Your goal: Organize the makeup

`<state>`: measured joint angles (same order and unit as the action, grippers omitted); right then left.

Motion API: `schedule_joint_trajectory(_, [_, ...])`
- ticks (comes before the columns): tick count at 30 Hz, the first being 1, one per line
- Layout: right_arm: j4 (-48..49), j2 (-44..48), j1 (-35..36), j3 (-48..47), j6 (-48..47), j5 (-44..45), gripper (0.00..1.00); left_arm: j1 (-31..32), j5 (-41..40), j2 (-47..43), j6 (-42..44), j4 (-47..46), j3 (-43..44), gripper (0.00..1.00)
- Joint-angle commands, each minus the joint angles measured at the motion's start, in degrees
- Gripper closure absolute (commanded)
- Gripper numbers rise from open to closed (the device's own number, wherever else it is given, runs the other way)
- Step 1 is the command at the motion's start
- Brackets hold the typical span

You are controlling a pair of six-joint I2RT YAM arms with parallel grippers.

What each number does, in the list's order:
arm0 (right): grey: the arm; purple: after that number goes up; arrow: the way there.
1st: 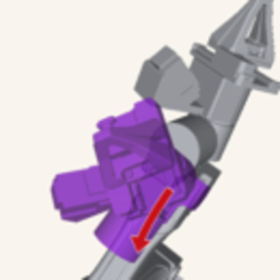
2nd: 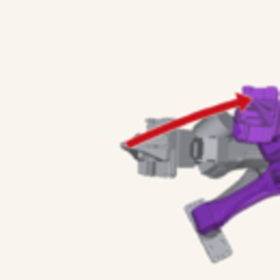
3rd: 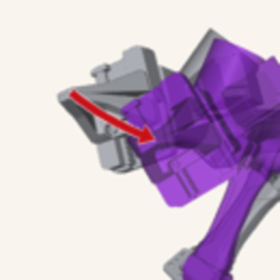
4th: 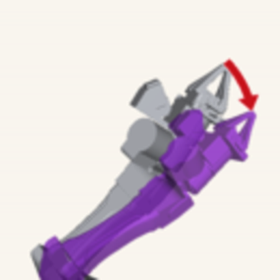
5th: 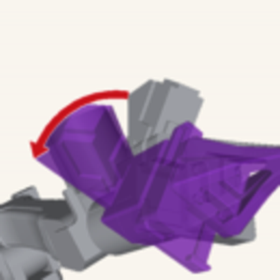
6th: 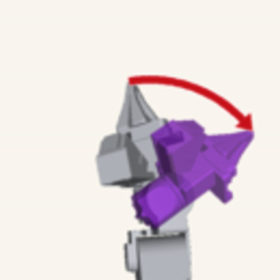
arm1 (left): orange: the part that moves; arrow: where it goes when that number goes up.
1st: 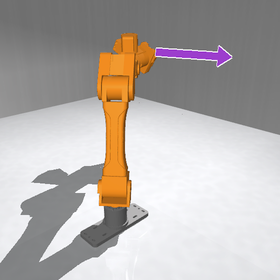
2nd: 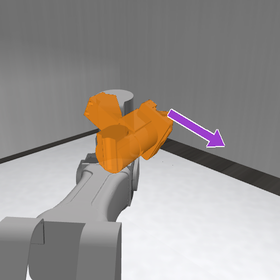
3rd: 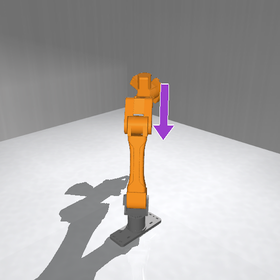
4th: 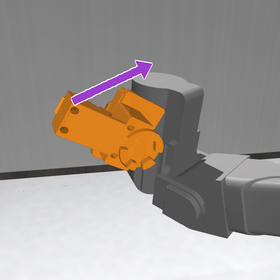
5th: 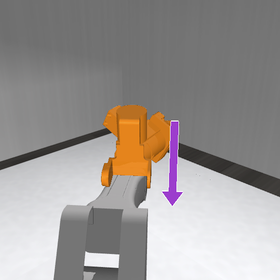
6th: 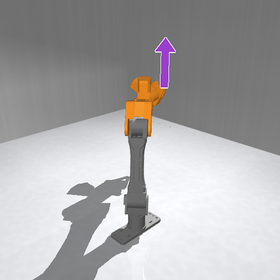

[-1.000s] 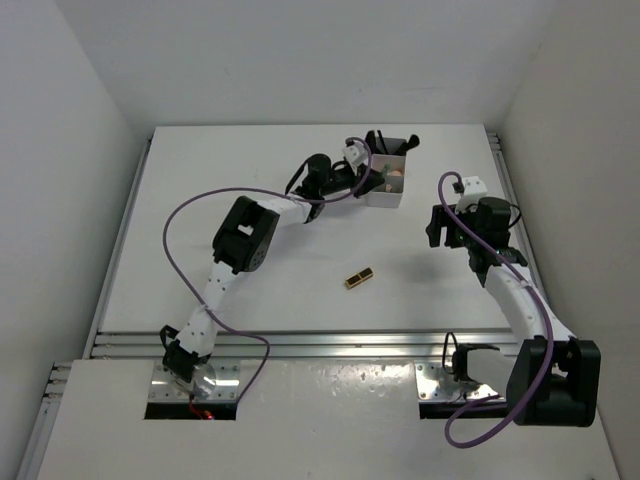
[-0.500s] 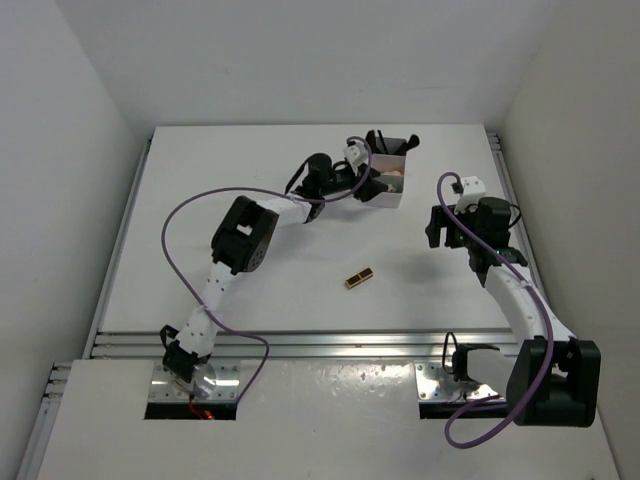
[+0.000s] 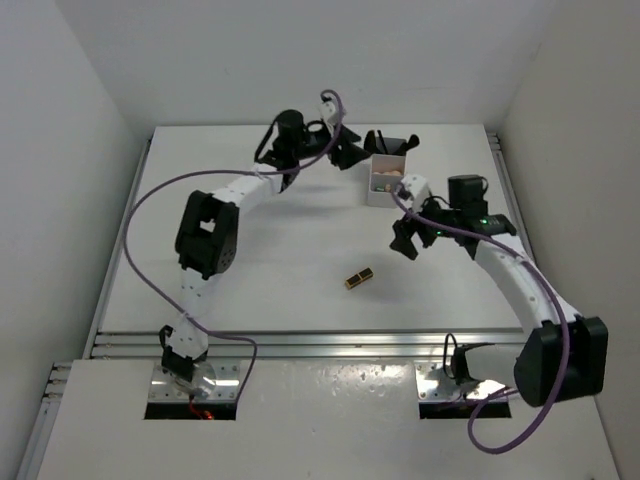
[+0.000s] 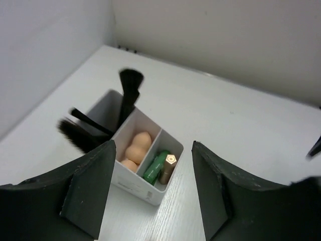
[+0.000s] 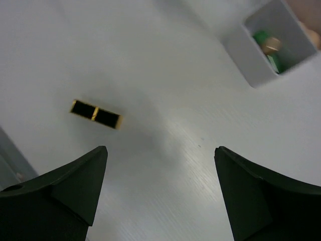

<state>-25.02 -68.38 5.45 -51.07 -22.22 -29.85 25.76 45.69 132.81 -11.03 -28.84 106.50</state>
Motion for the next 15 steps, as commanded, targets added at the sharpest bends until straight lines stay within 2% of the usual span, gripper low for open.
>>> schedule_joint_trajectory(1, [-4.60,-5.61,7.78,-2.80,-9.77,-9.09,0.12,-3.95,1.33,-13.25,-0.40,9.65,-1.29,0.32])
schedule_joint_trajectory(2, [-4.60,-9.97,9.47,-3.50,-12.82,-9.26,0.12,-4.74,0.81,-15.20,0.38,16.64,-2.25,0.32])
schedule_joint_trajectory(4, [-7.41,-12.82,14.98,-6.66,-17.56,-9.53,0.12,-7.12,-0.86,-19.41,4.42,23.53,-6.29,0.32])
schedule_joint_trajectory(6, [-12.58,-19.06,17.48,-8.34,-24.24,-9.18,0.12,-8.79,-2.44,-26.70,7.93,31.02,-10.41,0.32])
schedule_joint_trajectory(10, [-12.69,-26.53,21.26,-10.19,-28.40,-7.86,0.11,-13.18,-9.12,-40.50,12.08,34.11,-26.81,0.31])
schedule_joint_trajectory(15, [-10.77,-32.33,23.99,-11.33,-31.83,-3.30,0.11,-15.83,-10.89,-53.52,12.08,35.34,-38.63,0.30])
